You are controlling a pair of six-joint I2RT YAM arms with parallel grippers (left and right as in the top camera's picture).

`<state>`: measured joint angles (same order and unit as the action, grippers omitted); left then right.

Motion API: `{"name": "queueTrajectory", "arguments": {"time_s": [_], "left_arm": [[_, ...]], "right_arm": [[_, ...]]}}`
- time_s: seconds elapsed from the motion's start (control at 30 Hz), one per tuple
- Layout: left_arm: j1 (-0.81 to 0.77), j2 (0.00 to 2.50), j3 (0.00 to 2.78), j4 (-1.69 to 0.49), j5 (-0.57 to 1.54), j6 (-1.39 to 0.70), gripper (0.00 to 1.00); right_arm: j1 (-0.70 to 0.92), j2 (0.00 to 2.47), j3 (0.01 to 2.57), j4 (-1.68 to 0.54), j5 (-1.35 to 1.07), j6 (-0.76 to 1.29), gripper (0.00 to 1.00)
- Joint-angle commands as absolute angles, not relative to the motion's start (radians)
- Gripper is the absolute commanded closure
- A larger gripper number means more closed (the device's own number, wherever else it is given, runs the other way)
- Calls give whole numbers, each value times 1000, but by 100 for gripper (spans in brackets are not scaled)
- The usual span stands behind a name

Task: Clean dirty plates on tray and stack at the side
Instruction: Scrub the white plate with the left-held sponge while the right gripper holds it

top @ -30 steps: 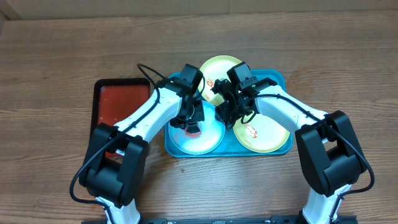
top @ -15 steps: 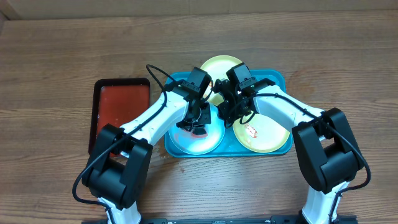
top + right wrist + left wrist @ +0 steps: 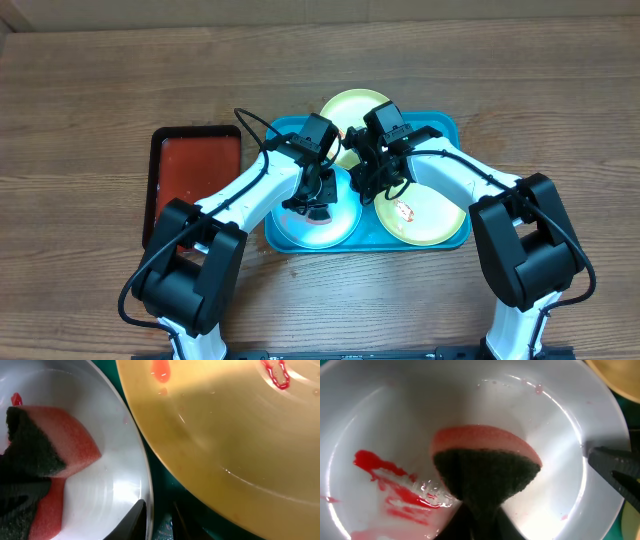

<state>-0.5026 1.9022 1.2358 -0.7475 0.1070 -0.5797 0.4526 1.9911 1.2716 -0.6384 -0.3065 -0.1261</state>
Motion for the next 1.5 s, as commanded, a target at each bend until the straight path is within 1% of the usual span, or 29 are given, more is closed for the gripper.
{"name": "queueTrajectory", "arguments": {"time_s": [0.0, 0.1, 0.13, 0.17, 0.2, 0.27, 0.43, 0.5, 0.6, 0.7, 0.77, 0.83, 0.97, 1.03, 1.1, 1.2, 1.33, 1.47], "left_arm": [[-503, 1893, 1226, -751, 93, -579, 90], [-503, 1893, 1226, -754, 93, -575, 89], [-503, 1893, 1226, -756, 93, -575, 91], [-503, 1893, 1226, -767, 93, -575, 96], [-503, 1893, 1226, -783, 76, -576, 96], [-503, 1893, 1225, -806, 13, -576, 96], [-503, 1893, 1225, -844, -227, -576, 96], [-503, 1893, 1225, -849, -292, -576, 96], [-498, 1893, 1226, -854, -334, -572, 96], [-484, 1893, 1238, -853, -307, -572, 96], [-473, 1891, 1264, -865, -245, -548, 96], [-463, 1888, 1296, -876, -132, -501, 96], [-447, 1887, 1338, -877, 207, -397, 96], [-445, 1888, 1334, -879, 302, -379, 96], [-446, 1891, 1318, -879, 302, -376, 96], [-446, 1891, 1273, -850, 245, -377, 96], [-443, 1891, 1206, -780, 135, -377, 96], [-443, 1891, 1159, -727, -26, -381, 96]], "right_arm": [[456, 2005, 1291, -632, -304, -119, 80], [456, 2005, 1291, -632, -304, -119, 80], [456, 2006, 1291, -632, -304, -119, 80], [456, 2005, 1291, -632, -303, -119, 82], [456, 2005, 1291, -632, -304, -119, 84], [456, 2006, 1291, -632, -304, -119, 84], [456, 2006, 1291, -632, -304, -119, 85], [456, 2006, 1291, -633, -304, -119, 85], [456, 2006, 1291, -633, -303, -119, 85], [456, 2006, 1291, -633, -304, -119, 85], [456, 2006, 1290, -633, -304, -119, 85], [456, 2006, 1290, -633, -304, -119, 85], [456, 2006, 1290, -632, -304, -118, 85], [456, 2006, 1290, -630, -303, -110, 85], [456, 2006, 1290, -627, -303, -107, 85], [456, 2006, 1290, -622, -303, -104, 86], [456, 2006, 1290, -623, -303, -104, 89], [456, 2006, 1290, -623, -303, -104, 89]]}}
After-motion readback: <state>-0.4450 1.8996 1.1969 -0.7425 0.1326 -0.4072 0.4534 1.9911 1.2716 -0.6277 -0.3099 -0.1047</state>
